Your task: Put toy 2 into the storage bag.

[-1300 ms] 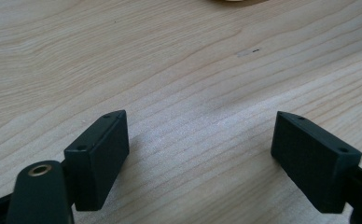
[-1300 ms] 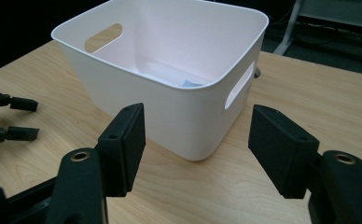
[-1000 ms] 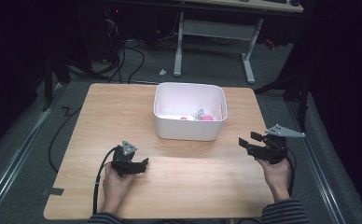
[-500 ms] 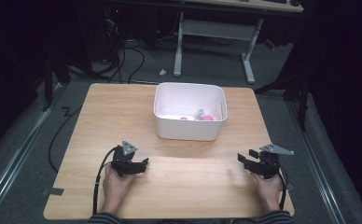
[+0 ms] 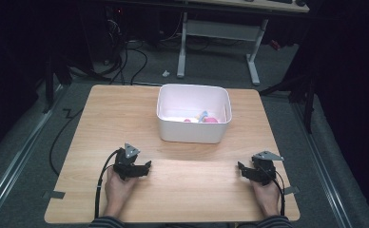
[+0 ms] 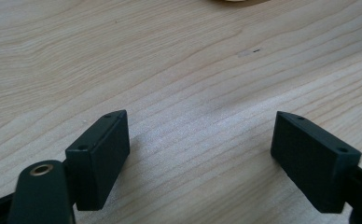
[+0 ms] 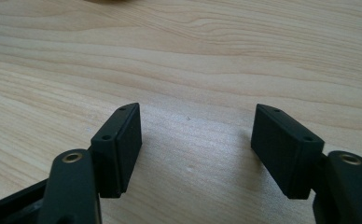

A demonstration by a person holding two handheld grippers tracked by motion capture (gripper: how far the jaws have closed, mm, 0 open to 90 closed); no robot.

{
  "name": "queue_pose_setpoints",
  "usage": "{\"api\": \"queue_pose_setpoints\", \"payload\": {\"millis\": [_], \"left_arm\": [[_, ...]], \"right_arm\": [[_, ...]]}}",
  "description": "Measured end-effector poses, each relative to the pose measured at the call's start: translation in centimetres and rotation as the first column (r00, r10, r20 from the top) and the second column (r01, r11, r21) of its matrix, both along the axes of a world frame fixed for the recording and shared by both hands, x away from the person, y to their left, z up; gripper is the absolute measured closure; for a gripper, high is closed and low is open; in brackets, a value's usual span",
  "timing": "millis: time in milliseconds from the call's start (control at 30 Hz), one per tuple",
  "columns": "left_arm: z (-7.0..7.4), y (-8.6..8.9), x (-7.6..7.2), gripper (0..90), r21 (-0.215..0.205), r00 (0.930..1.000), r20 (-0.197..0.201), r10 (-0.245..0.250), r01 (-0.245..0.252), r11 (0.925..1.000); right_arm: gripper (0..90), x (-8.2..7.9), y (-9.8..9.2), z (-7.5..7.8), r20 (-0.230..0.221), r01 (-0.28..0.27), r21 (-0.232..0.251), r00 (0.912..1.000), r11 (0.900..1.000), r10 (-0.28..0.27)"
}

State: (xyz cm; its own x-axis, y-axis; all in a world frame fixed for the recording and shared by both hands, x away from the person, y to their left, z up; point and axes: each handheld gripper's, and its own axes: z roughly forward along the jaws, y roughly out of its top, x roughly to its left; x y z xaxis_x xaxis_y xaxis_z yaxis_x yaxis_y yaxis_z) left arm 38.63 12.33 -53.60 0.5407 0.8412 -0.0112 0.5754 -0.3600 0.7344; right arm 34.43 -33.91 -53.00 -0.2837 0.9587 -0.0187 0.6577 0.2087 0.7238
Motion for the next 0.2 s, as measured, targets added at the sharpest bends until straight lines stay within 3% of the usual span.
{"api": "queue_pose_setpoints", "payload": {"millis": [200], "left_arm": [[0.00,0.00,0.00,19.7,0.000,1.0000,0.000,0.000,0.000,1.0000]], "right_arm": [[30.2,0.04,0.03,-0.02,-0.001,-0.016,-0.001,0.9999,1.000,0.016]]}}
